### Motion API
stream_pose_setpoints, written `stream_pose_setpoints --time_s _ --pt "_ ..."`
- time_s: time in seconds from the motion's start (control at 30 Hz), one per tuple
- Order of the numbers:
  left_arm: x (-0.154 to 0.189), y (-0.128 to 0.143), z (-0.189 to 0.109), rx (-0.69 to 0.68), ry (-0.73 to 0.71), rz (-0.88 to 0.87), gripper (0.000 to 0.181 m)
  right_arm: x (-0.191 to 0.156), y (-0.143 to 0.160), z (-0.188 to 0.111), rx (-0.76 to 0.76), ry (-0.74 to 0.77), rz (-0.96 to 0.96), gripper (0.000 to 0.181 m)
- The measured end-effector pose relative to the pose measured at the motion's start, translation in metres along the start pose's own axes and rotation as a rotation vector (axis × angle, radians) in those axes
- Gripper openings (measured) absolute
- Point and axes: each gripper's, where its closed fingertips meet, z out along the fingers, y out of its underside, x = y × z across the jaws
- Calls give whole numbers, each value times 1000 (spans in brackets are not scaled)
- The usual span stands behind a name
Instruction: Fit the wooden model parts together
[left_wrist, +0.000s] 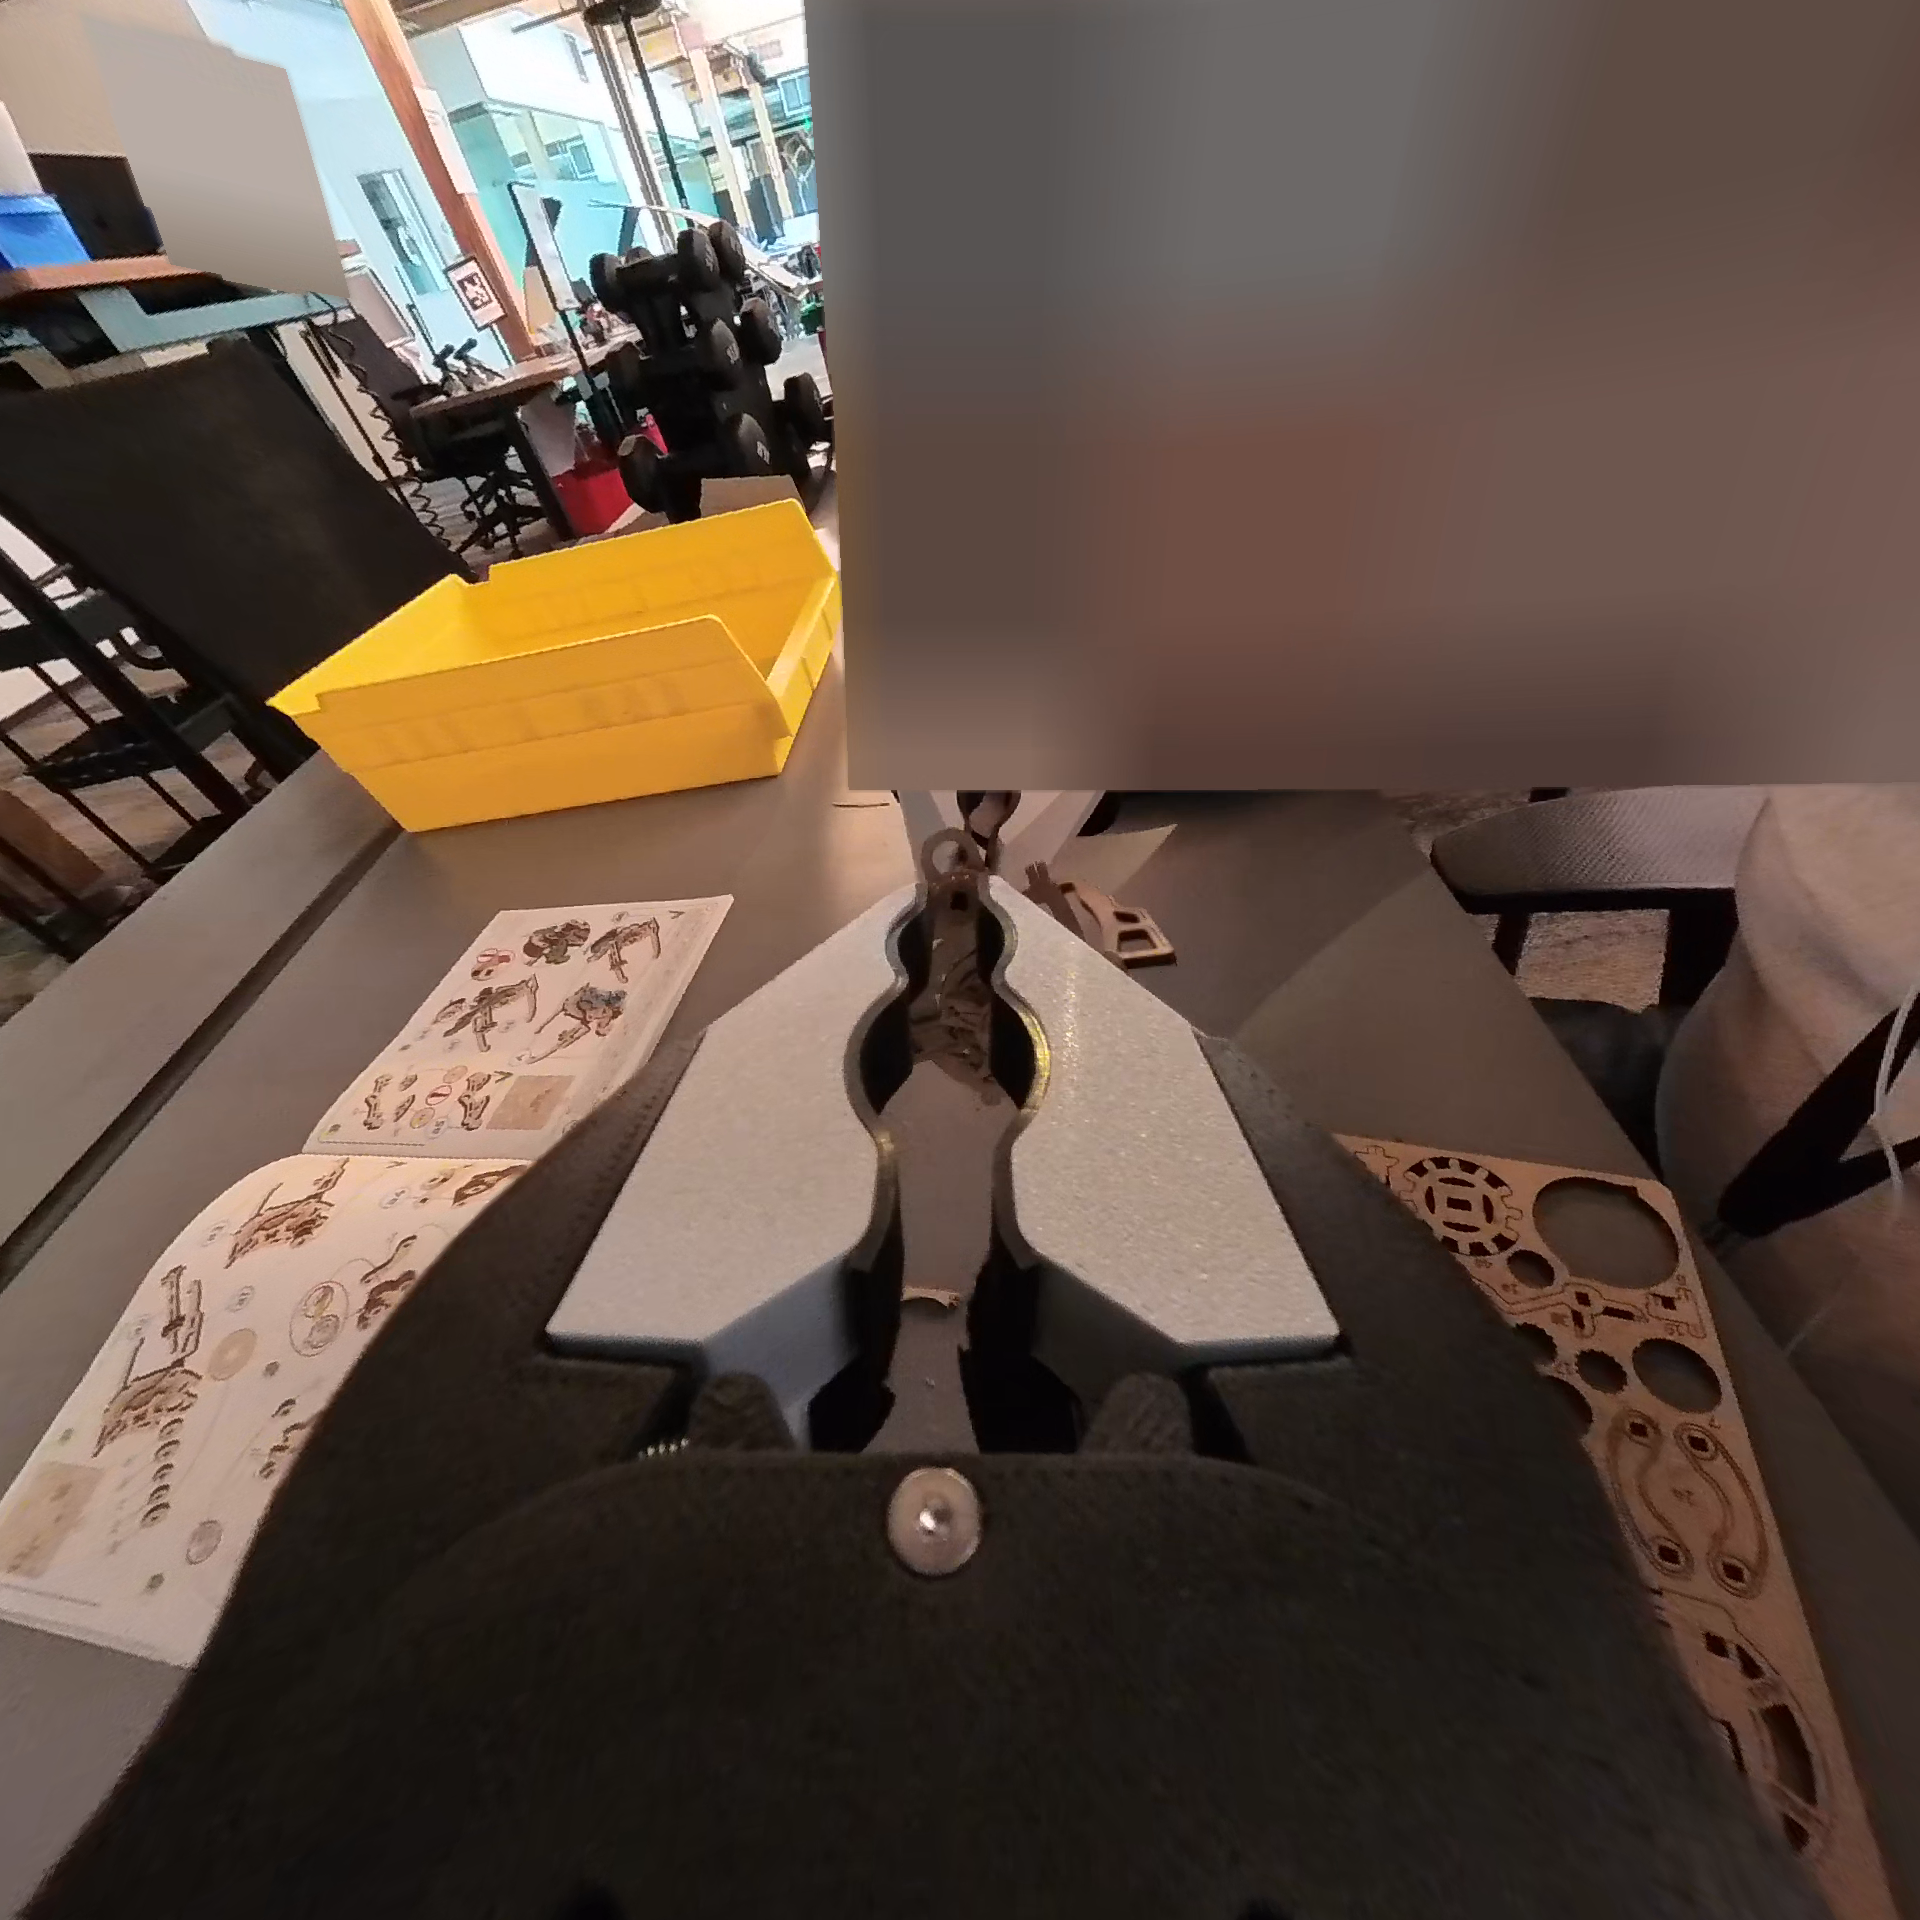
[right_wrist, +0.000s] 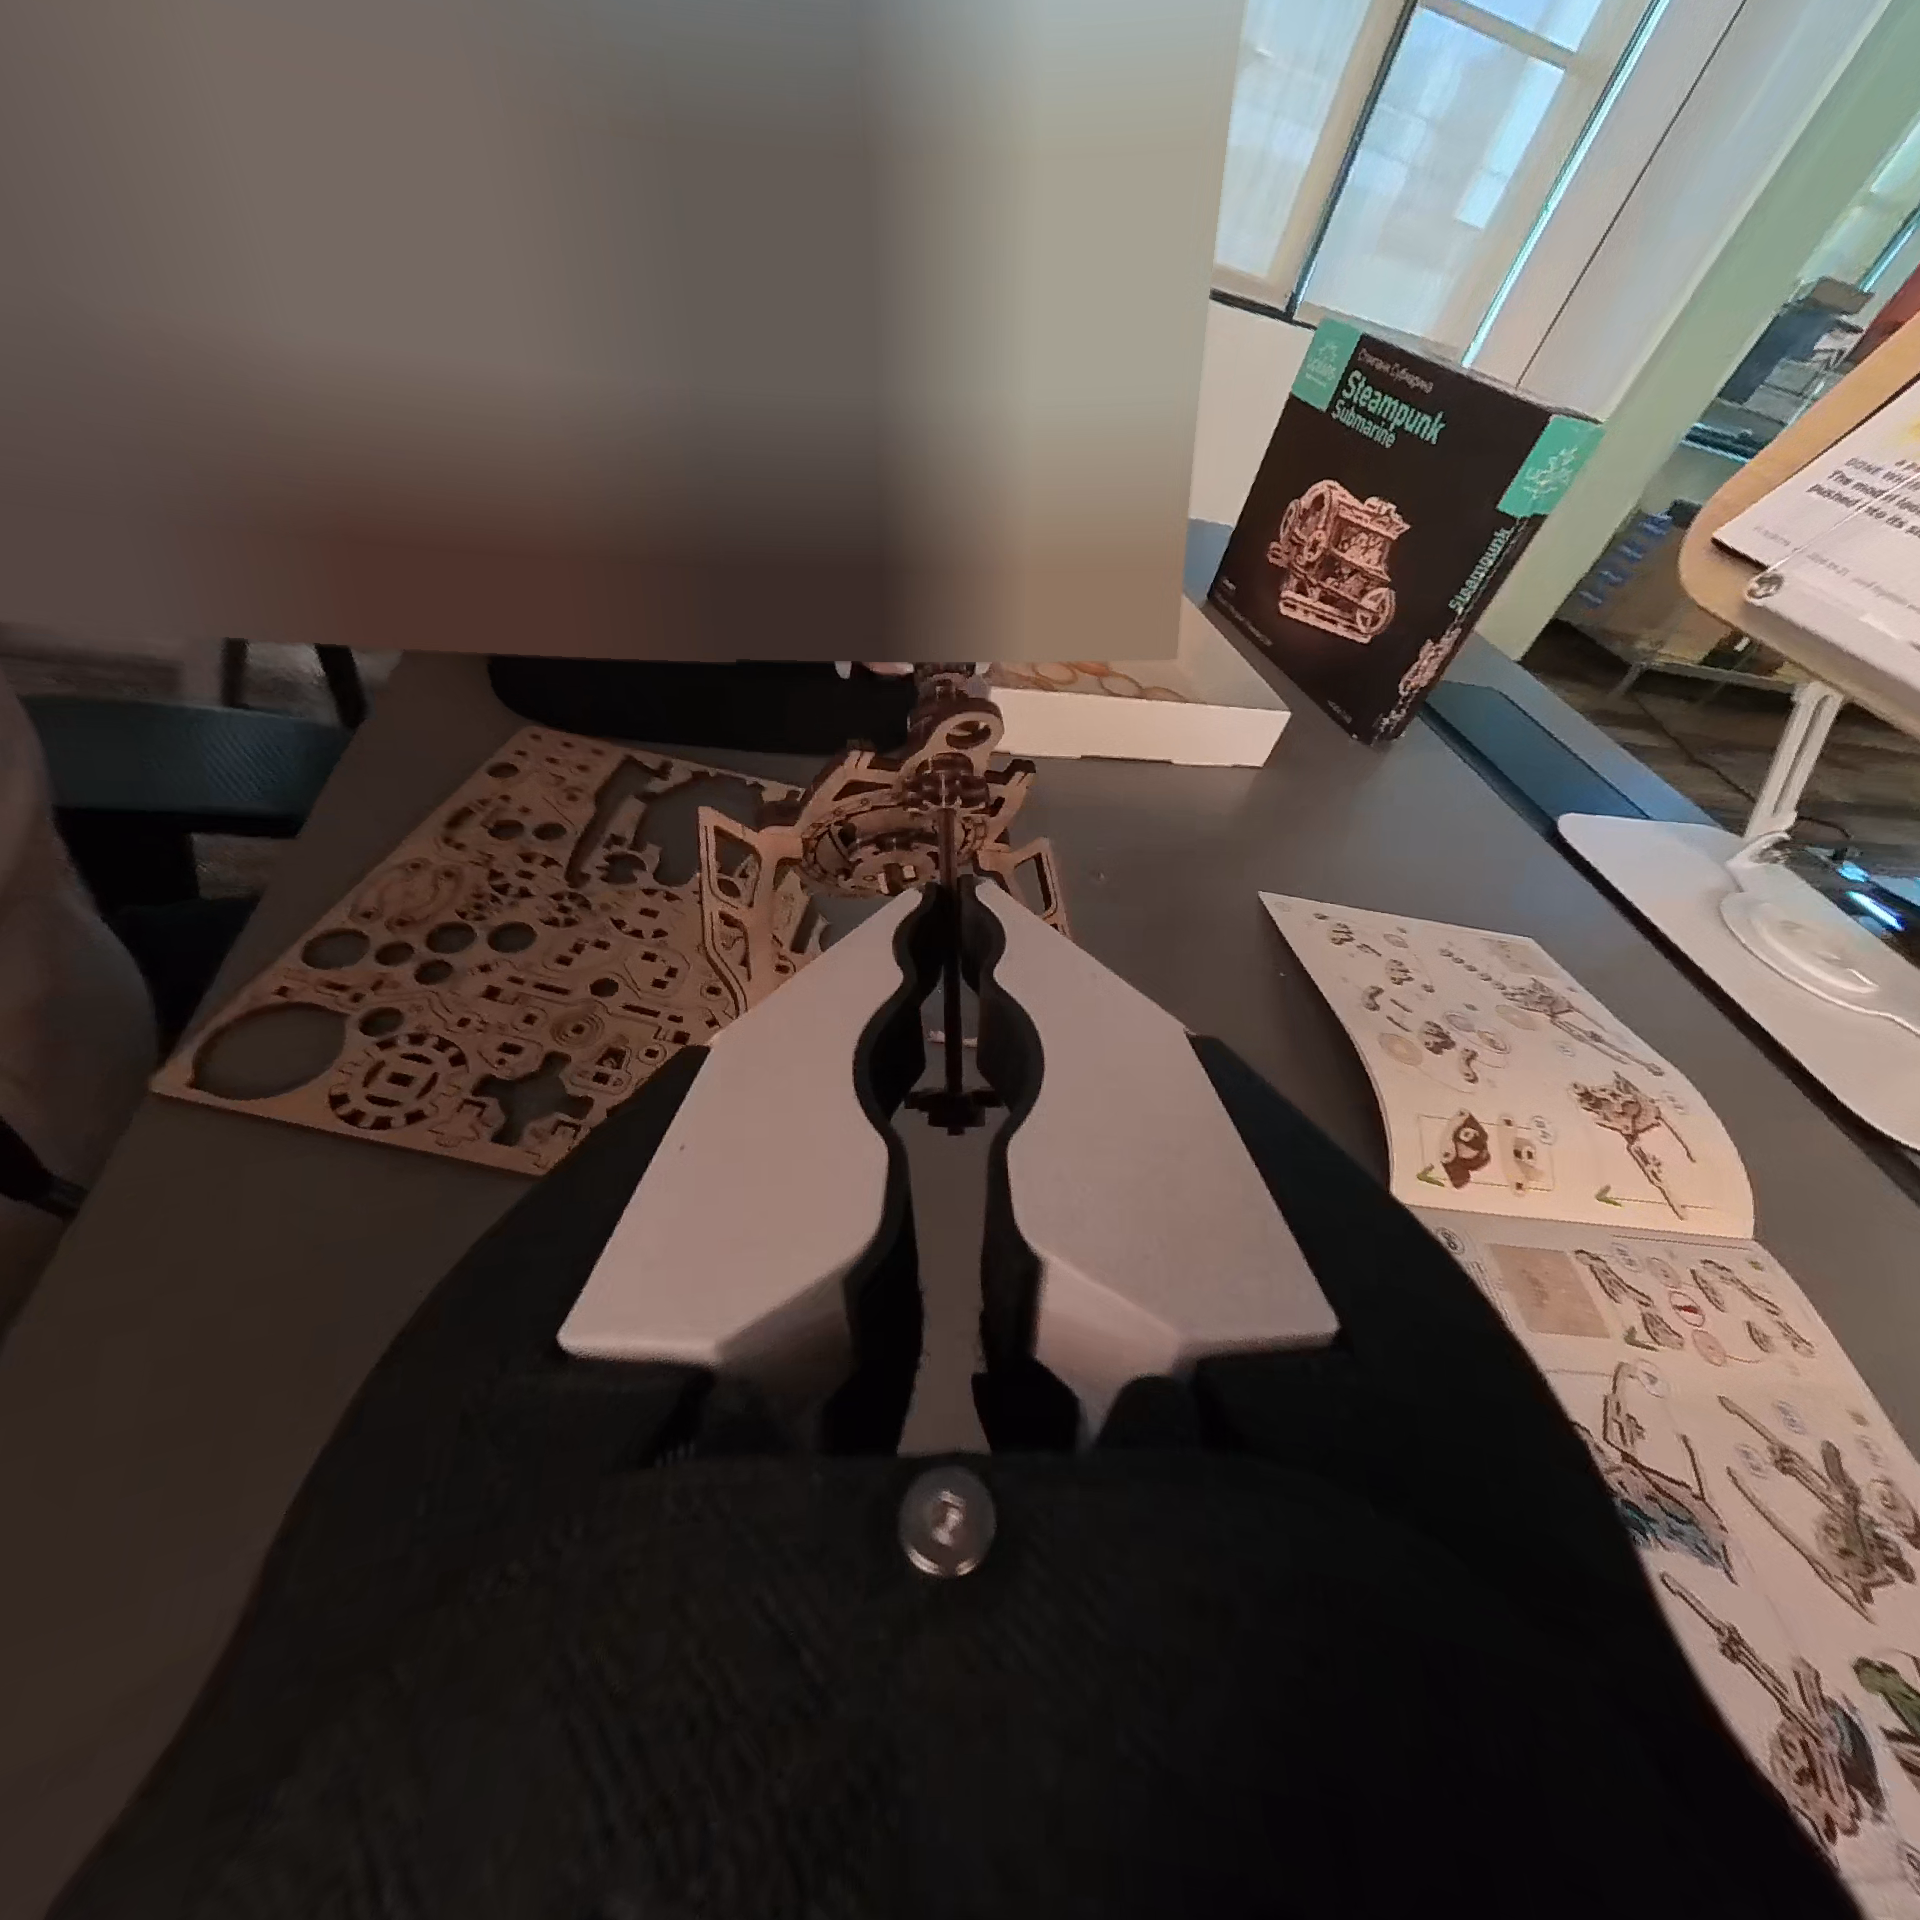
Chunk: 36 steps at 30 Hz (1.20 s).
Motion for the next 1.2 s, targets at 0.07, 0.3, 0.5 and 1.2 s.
stream_pose_setpoints --time_s 0.07,0.3,0.5,1.2 --pt "0 0 0 1 0 4 6 0 0 0 0 2 -7 0" --pt "2 1 0 -2 13 -8 6 -1 1 0 -6 -6 -3 0" --pt "1 0 -1 39 54 -102 1 -3 -1 1 5 -13 -3 0" --pt "-3 0 0 39 20 -77 5 0 -2 -1 15 -18 54 1"
